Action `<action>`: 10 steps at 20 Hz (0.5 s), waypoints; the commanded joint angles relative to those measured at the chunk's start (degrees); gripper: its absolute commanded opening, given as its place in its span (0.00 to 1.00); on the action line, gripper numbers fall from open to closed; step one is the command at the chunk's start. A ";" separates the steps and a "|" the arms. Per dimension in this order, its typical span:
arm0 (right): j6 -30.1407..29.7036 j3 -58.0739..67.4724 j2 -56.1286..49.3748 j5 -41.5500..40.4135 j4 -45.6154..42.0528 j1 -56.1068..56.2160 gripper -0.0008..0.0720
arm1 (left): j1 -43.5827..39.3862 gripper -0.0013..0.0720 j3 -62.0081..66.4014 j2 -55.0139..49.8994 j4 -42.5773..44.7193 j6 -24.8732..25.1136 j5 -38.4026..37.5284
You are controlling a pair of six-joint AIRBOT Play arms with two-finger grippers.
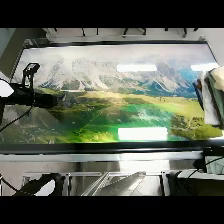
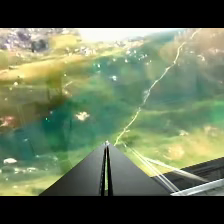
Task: Fold the shirts.
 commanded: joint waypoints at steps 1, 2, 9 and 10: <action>1.70 0.79 4.98 1.95 16.76 1.05 0.88 | -0.48 0.04 0.00 0.00 -0.02 -0.09 0.87; 0.66 0.63 6.54 3.32 22.75 3.52 0.69 | -0.96 0.04 0.00 0.00 -0.02 -0.09 1.05; -1.77 -18.25 14.58 -3.21 21.79 51.84 0.47 | -5.11 0.04 0.00 0.00 -0.02 -0.72 1.05; -2.45 -21.44 14.49 -7.98 20.79 58.80 0.13 | -5.11 0.04 0.00 0.00 -0.04 -0.72 0.85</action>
